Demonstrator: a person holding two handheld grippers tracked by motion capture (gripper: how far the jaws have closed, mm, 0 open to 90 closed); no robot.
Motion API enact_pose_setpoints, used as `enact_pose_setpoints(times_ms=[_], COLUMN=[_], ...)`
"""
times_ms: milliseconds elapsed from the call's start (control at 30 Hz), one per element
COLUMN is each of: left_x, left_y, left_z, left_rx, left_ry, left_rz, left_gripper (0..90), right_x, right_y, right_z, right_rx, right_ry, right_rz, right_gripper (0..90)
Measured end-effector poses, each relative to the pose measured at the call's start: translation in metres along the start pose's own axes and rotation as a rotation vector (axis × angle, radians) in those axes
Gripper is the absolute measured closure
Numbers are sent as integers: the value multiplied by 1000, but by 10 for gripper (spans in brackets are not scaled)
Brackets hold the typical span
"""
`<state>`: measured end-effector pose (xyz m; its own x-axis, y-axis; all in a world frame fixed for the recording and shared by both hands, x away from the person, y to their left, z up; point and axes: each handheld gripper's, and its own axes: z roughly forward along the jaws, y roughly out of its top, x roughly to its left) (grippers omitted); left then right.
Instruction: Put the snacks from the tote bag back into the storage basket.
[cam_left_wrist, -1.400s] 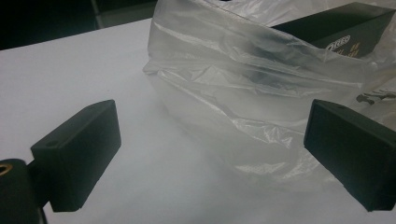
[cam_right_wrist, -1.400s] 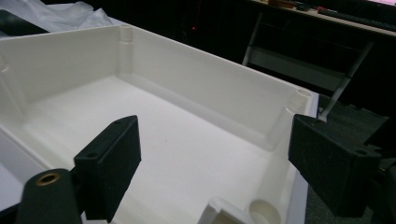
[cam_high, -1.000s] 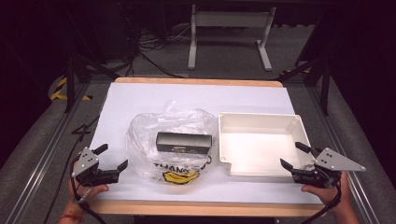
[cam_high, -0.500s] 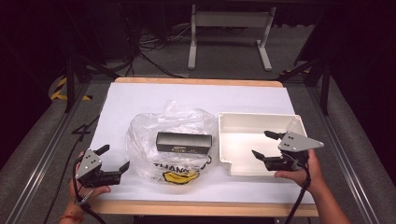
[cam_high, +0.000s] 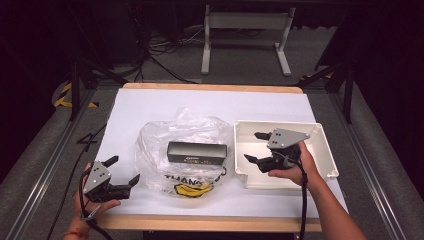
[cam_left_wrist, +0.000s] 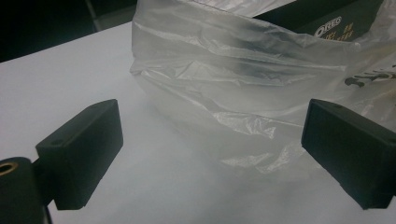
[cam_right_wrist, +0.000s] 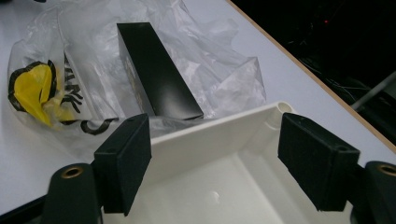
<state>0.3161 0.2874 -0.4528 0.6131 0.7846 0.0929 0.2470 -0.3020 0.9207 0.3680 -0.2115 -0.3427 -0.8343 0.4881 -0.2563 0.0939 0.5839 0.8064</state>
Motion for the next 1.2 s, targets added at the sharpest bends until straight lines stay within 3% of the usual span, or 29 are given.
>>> enact_pose_setpoints(times_ms=[33,200,333,567,867,1200], left_x=[0,0,0,1,-2,-4], left_y=[0,1,0,-1,0,-1], left_z=[0,-1,-1,-1,-2,-10], left_rx=[1,-4,-3,-5,-4,-15], left_ry=[1,-5,-9,-17,-21,-28], left_rz=[0,-7,-7,-15,-17,-32], left_gripper=[64,65,65,66,66,68], right_x=[-2,-2,2,6,8,12], right_y=[6,21,36,49,57,63], right_z=[7,26,54,83,110,128], right_rx=[-4,19,93,167,249,300], right_ry=[29,72,133,184,253,283], right_rz=[-3,-41,-100,-151,-180,-220], right_gripper=[278,299,317,318,329,326])
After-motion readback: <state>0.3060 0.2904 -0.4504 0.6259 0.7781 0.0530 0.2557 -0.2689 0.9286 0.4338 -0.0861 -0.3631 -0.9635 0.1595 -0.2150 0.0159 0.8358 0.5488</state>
